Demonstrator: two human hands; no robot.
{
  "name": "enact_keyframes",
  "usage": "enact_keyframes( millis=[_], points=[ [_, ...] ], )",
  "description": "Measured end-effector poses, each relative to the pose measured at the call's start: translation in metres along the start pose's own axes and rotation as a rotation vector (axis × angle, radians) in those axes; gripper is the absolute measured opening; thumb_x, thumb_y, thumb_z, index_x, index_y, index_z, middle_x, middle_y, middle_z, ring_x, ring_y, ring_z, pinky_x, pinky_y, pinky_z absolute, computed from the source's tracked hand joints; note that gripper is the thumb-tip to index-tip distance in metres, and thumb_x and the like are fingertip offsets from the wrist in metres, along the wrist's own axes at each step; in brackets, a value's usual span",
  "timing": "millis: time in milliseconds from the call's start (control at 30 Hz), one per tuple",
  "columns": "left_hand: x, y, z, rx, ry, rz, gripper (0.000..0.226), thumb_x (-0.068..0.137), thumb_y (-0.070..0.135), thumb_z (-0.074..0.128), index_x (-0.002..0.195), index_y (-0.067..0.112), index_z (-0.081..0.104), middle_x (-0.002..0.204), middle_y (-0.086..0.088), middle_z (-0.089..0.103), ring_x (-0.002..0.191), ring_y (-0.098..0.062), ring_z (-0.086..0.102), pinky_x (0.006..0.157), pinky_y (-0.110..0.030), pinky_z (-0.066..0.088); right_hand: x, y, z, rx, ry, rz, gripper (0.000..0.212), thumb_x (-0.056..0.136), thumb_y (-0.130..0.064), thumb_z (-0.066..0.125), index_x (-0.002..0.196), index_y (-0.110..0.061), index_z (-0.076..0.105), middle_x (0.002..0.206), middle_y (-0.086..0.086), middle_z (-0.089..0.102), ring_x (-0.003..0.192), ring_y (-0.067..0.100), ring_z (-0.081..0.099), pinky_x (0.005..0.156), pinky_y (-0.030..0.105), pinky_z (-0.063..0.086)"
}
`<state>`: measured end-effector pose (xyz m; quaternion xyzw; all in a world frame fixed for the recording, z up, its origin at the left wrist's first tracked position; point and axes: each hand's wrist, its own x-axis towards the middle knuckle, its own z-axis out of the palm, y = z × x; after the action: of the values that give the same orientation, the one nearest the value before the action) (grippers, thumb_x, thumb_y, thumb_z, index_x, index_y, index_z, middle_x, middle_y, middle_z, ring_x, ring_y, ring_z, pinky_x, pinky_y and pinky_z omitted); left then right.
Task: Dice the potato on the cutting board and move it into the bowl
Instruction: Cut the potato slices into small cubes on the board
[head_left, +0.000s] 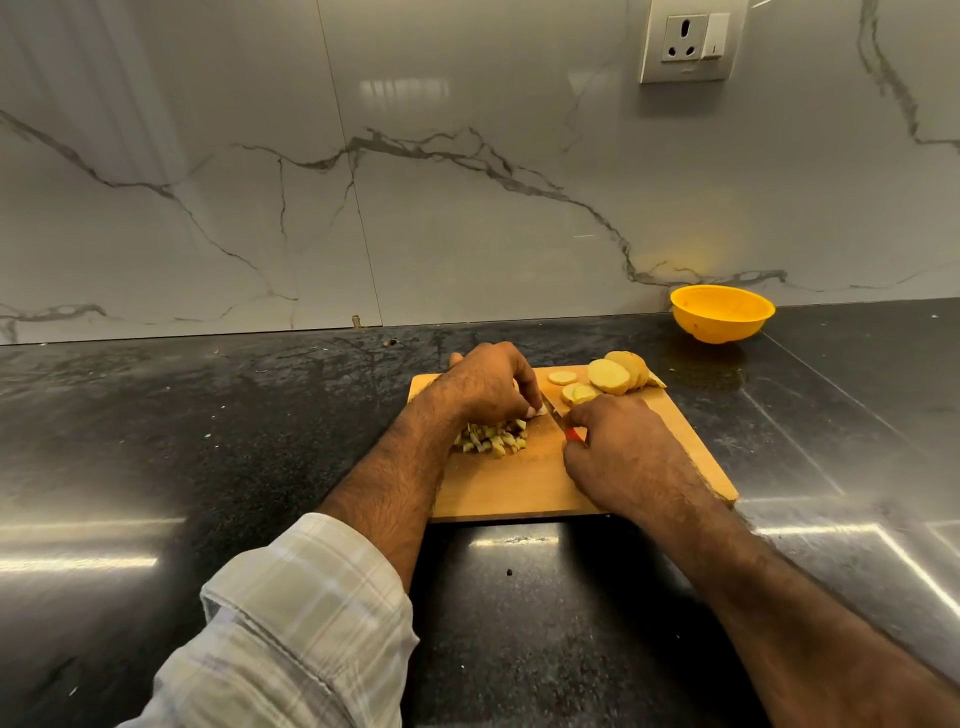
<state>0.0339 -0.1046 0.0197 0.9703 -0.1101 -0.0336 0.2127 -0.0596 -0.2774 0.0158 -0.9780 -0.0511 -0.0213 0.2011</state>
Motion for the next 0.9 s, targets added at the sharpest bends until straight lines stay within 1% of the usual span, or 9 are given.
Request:
enact_keyframes(
  millis=[67,133,267,333,400,467,667,800,900],
  points=[
    [0.001,-0.001,0.001,-0.009,0.009,0.005,0.008,0.084,0.025,0.088,0.085,0.031,0.083,0.106,0.018,0.073,0.119,-0.013,0.058,0.121,-0.065,0.021,0.0,-0.004,0.001,-0.006,0.013,-0.009,0.039,0.096,-0.03,0.067,0.134,-0.027,0.067,0.127,0.001,0.066,0.105,0.017,0.06,0.085,0.031,0.056],
    [0.002,-0.003,0.001,-0.018,0.019,0.014,0.008,0.083,0.025,0.088,0.084,0.03,0.083,0.101,0.018,0.074,0.114,-0.012,0.059,0.118,-0.062,0.031,0.001,-0.011,0.0,-0.021,-0.002,-0.002,0.039,0.095,-0.028,0.069,0.134,-0.025,0.067,0.125,0.001,0.065,0.101,0.016,0.058,0.082,0.029,0.054],
    [-0.004,0.003,0.001,0.068,0.047,0.027,0.003,0.088,0.029,0.085,0.089,0.03,0.082,0.1,0.017,0.074,0.112,-0.009,0.058,0.116,-0.06,0.027,-0.004,-0.014,-0.005,-0.04,-0.051,-0.008,0.042,0.093,-0.026,0.071,0.135,-0.024,0.065,0.126,0.002,0.062,0.104,0.017,0.058,0.088,0.032,0.057],
    [-0.006,0.004,0.0,0.098,0.064,0.02,0.005,0.089,0.033,0.084,0.091,0.03,0.081,0.102,0.016,0.073,0.113,-0.01,0.059,0.116,-0.06,0.027,-0.009,-0.009,-0.004,-0.041,-0.042,-0.007,0.039,0.092,-0.025,0.071,0.131,-0.025,0.067,0.125,0.001,0.062,0.101,0.016,0.055,0.086,0.03,0.054],
    [-0.008,0.003,0.0,0.096,0.078,-0.002,0.007,0.089,0.035,0.083,0.091,0.029,0.08,0.102,0.014,0.074,0.113,-0.011,0.06,0.116,-0.061,0.025,-0.014,-0.007,-0.002,-0.016,0.015,-0.011,0.035,0.091,-0.025,0.068,0.127,-0.025,0.071,0.122,-0.001,0.067,0.098,0.015,0.057,0.083,0.029,0.055],
    [-0.008,0.003,0.001,0.083,0.075,-0.014,0.008,0.088,0.035,0.083,0.091,0.028,0.08,0.101,0.013,0.074,0.113,-0.012,0.061,0.117,-0.062,0.024,-0.014,-0.01,0.0,0.0,0.05,-0.017,0.035,0.093,-0.026,0.066,0.128,-0.025,0.072,0.121,0.0,0.069,0.1,0.017,0.062,0.085,0.032,0.058],
    [-0.009,0.001,-0.003,0.115,0.059,-0.023,0.003,0.09,0.03,0.082,0.091,0.032,0.08,0.107,0.016,0.071,0.116,-0.011,0.058,0.116,-0.063,0.024,-0.001,-0.02,0.006,-0.012,-0.005,-0.012,0.042,0.091,-0.028,0.069,0.132,-0.025,0.068,0.124,0.002,0.065,0.102,0.018,0.06,0.087,0.034,0.058],
    [-0.01,0.004,-0.001,0.146,0.063,-0.038,0.005,0.091,0.031,0.081,0.092,0.034,0.079,0.112,0.015,0.071,0.12,-0.012,0.057,0.116,-0.064,0.025,-0.003,-0.016,-0.001,-0.012,-0.027,-0.014,0.04,0.09,-0.026,0.073,0.129,-0.024,0.069,0.119,-0.002,0.064,0.1,0.016,0.058,0.082,0.029,0.054],
    [-0.011,0.003,-0.003,0.153,0.073,-0.045,0.003,0.091,0.033,0.08,0.093,0.033,0.077,0.112,0.013,0.071,0.12,-0.013,0.057,0.117,-0.065,0.024,-0.009,-0.008,-0.001,-0.014,0.004,-0.023,0.037,0.088,-0.027,0.071,0.125,-0.024,0.073,0.113,-0.004,0.069,0.094,0.014,0.06,0.077,0.027,0.053]
  ],
)
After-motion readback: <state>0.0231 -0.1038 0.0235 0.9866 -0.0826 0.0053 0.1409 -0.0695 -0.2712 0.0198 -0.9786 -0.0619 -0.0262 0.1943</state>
